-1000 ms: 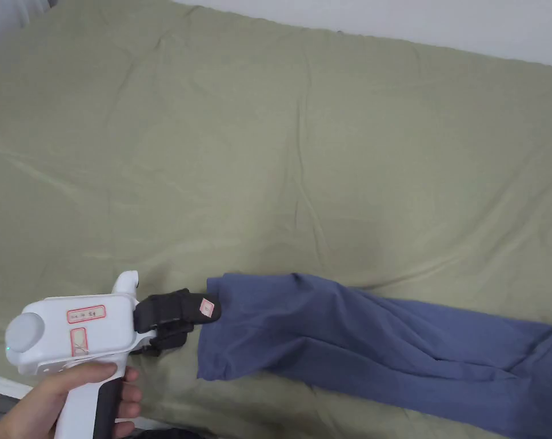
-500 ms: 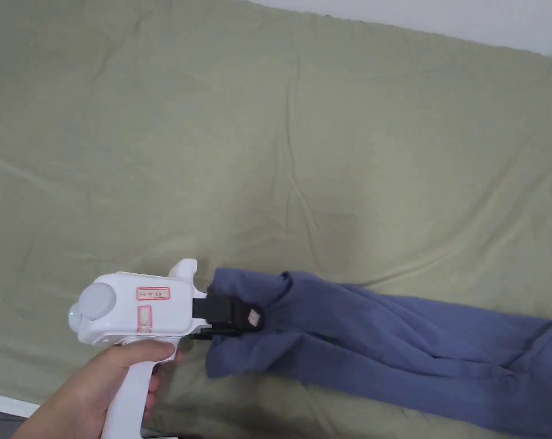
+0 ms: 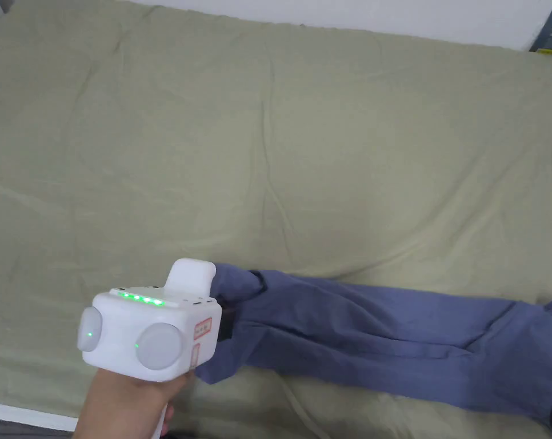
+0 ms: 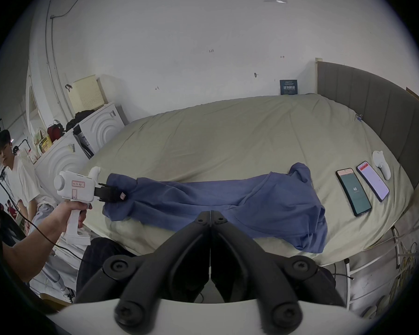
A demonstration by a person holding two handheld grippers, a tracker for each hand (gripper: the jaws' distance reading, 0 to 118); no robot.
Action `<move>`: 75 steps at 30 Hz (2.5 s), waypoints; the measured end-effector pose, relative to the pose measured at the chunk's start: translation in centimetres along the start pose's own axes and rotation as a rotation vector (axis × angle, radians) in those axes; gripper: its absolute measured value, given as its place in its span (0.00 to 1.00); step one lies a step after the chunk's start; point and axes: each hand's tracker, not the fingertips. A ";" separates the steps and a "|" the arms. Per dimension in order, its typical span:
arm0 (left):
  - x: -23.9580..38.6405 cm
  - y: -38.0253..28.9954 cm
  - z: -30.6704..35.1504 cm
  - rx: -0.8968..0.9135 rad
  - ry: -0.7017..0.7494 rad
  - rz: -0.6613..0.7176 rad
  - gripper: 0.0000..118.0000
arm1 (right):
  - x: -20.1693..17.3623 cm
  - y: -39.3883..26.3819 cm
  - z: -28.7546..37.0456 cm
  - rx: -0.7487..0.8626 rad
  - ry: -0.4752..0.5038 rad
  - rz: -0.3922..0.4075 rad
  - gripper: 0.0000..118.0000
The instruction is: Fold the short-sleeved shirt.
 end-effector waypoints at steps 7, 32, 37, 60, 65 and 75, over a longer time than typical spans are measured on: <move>-2.3 -0.3 1.6 0.004 0.214 0.019 0.06 | 1.7 -0.6 1.3 0.022 0.023 -0.047 0.00; 7.5 1.2 2.7 0.050 -0.042 -0.108 0.97 | 0.6 -2.7 2.9 0.039 0.103 -0.041 0.00; 1.9 1.9 9.2 0.230 0.000 -0.036 1.00 | -0.3 -2.8 2.0 0.019 0.127 -0.019 0.00; 3.0 -2.2 5.0 0.185 -0.075 -0.011 0.07 | -0.9 -2.7 1.1 -0.023 0.141 0.000 0.00; -0.9 -2.6 5.2 0.134 -0.056 0.007 0.08 | -2.3 -2.9 0.1 -0.042 0.174 0.026 0.00; -16.4 -5.2 0.5 0.071 -0.899 0.920 1.00 | -3.1 -3.5 -0.2 -0.089 0.175 0.000 0.00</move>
